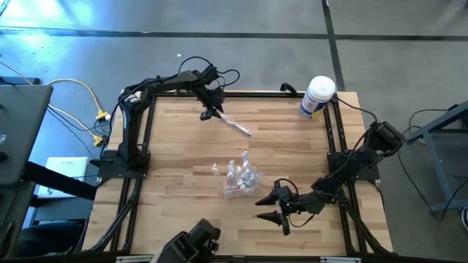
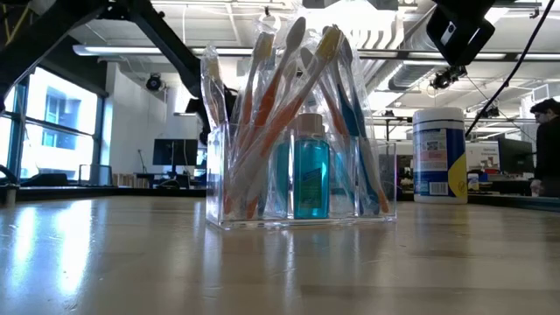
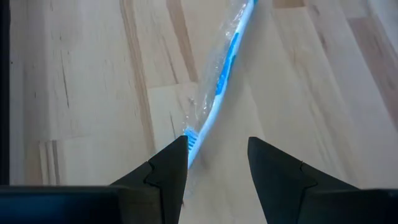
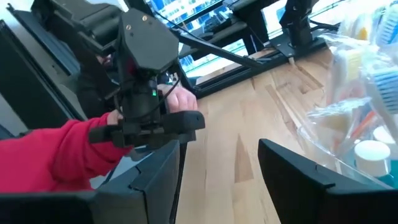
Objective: Pick & Place toothbrushing station
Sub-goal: Put the blue toothbrush into the transparent organizer
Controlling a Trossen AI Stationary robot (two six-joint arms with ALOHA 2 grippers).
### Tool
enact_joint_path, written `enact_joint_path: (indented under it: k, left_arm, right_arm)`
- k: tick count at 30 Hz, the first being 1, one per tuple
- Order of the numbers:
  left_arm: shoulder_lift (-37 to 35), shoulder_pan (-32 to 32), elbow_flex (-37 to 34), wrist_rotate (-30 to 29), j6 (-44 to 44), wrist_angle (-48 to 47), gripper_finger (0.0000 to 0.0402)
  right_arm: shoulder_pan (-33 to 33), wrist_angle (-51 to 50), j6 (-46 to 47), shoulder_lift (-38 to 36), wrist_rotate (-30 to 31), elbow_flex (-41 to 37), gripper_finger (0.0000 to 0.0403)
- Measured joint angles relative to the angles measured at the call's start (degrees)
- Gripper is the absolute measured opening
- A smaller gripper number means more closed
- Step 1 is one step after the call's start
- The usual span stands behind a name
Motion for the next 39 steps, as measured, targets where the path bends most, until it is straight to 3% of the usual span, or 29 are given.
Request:
enact_joint_path:
  k: [10, 33, 36, 39]
  left_arm:
    - [2.01, -1.11, 0.02, -1.94, -0.14, 3.23, 0.0163]
    - [7.72, -5.99, 0.31, -14.81, -5.85, 7.96, 0.0163]
    - [8.47, -6.18, 0.31, -15.82, -6.38, 7.44, 0.0153]
    - [8.52, -6.14, 0.31, -15.87, -6.8, 6.53, 0.0118]
  right_arm:
    - [-0.13, -0.3, -0.21, 0.0, 0.83, 0.0, 0.021]
    - [-0.13, -3.03, -1.99, 0.0, 0.62, 0.0, 0.021]
    - [-0.13, -3.15, -1.95, 0.0, 0.62, 0.0, 0.021]
    - [-0.13, -3.19, -1.93, 0.0, 0.62, 0.0, 0.021]
